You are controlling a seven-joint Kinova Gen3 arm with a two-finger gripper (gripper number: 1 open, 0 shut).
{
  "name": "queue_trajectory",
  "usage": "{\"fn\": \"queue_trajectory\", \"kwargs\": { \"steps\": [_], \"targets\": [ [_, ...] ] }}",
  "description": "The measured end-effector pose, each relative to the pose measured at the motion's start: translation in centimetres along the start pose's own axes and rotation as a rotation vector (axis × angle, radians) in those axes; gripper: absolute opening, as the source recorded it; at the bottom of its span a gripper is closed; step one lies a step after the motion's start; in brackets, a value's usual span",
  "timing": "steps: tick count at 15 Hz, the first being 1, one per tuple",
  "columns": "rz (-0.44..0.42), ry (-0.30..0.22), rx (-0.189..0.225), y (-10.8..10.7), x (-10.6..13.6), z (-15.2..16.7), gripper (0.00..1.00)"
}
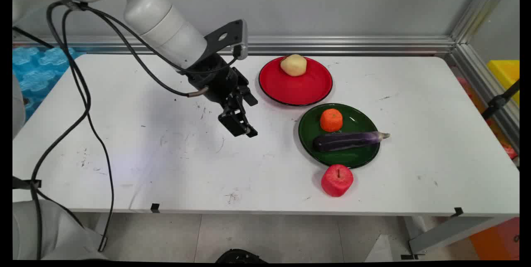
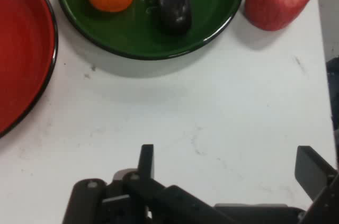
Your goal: Pick up the eggplant from the green plate
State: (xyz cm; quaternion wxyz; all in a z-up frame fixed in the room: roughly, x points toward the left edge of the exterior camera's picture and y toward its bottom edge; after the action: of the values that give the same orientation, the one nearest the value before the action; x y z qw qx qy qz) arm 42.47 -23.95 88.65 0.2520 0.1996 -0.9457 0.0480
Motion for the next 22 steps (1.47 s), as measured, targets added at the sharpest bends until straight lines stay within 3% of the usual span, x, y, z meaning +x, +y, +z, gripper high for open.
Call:
{"fn": "queue_trajectory", "kwargs": {
  "steps": [4,12,22],
  "targets": [
    [-0.010,0.035,0.031,-1.1,0.8,2.1,1.00],
    [-0.033,0.123,0.070,-2.0,4.4,10.1,1.00],
    [-0.076,0.171,0.091,-2.2,6.4,18.0,1.00]
  ]
}}
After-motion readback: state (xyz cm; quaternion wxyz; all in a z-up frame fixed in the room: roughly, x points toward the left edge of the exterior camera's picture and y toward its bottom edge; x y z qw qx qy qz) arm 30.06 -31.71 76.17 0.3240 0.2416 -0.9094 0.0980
